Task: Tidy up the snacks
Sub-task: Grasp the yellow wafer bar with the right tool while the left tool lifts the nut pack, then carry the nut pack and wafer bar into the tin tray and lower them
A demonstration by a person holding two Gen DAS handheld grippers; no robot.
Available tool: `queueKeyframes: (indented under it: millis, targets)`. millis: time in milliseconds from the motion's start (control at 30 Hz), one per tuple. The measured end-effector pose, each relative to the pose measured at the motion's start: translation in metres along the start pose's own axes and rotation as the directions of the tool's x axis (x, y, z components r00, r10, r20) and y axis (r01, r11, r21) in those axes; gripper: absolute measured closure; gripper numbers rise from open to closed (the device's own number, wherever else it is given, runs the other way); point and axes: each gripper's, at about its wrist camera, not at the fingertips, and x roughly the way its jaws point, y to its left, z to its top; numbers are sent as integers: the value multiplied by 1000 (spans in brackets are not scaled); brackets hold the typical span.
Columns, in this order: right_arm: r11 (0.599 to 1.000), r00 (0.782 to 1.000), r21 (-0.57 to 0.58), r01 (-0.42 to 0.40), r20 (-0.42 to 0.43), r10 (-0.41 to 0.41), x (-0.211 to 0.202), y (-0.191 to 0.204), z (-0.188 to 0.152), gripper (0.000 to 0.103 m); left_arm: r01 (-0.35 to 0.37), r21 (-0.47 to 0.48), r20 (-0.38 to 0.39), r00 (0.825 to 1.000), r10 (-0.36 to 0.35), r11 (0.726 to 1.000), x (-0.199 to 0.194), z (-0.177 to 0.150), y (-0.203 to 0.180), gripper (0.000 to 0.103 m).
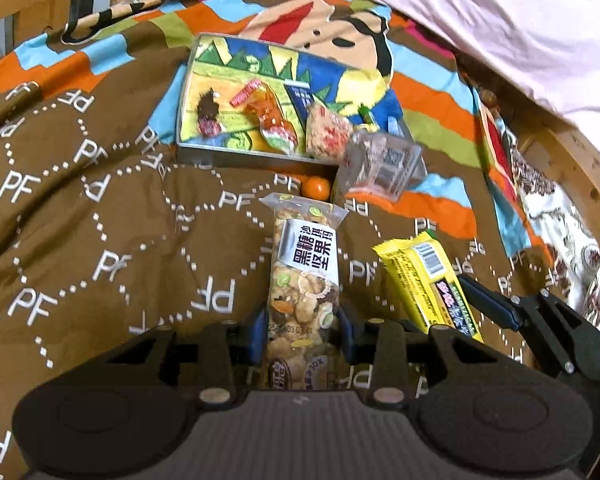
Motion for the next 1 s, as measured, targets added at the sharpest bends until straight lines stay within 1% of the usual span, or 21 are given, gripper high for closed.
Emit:
queueKeyframes:
  millis: [233, 367, 500, 667, 833, 933, 1000]
  targets:
    - [999, 999, 34, 13, 41, -14, 8, -12, 13, 50, -19, -11, 79, 997, 19, 1000, -4, 24, 5, 64]
    - [999, 997, 47, 15, 72, -18, 16, -17, 25, 50, -26, -13, 132, 991, 28, 1000, -5, 40, 8, 64]
    - [999, 994, 51, 13, 105, -18, 30, -25, 45, 50, -33, -17, 183, 982, 36, 999, -3, 62, 14, 64]
    - [999, 989, 41, 9, 146, -15, 64, -39, 77, 50, -38, -24, 259, 965, 43, 999, 8, 95, 29, 64]
    - [999, 985, 54, 7, 171, -16, 113, -59, 112, 50, -66, -17, 315, 947, 67, 998, 31, 132, 45, 64]
    - [999, 985, 47, 7, 169, -15, 145, -74, 129, 50, -81, -16, 336, 938, 81, 997, 49, 151, 56, 64]
    - [999, 988, 50, 9, 156, -17, 164, -82, 137, 50, -99, -9, 359, 928, 95, 995, 63, 160, 61, 64]
